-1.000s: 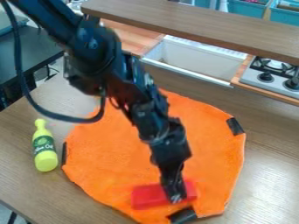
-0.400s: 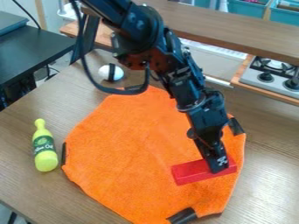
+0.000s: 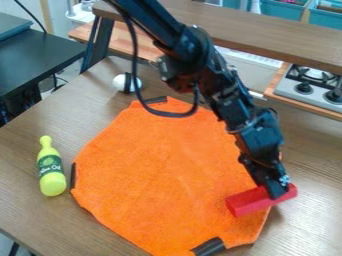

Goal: Move red figure from edge of the cloth to the right side of table

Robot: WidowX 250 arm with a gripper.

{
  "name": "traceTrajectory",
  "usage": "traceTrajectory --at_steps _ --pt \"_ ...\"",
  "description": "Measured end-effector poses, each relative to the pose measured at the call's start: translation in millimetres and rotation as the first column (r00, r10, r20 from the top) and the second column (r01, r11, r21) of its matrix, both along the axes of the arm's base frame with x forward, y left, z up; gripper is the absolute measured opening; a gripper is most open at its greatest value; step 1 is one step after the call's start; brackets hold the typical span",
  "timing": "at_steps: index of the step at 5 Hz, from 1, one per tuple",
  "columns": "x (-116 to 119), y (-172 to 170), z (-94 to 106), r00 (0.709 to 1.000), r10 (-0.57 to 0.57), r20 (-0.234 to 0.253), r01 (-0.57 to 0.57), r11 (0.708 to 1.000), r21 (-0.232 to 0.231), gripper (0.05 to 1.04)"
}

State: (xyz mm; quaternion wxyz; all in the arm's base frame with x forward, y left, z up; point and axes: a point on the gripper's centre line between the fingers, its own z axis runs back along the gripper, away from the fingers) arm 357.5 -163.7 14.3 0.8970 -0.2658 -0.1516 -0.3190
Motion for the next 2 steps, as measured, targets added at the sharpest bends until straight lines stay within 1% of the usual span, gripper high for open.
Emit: traceTrajectory --at_steps 1,2 --pt "3 -24 -11.6 1.000 -0.002 -0.029 0.002 1.000 -0.008 0.499" --pt "9 -43 -10.0 0.999 0.005 -0.041 -0.007 1.000 -0.025 0.499"
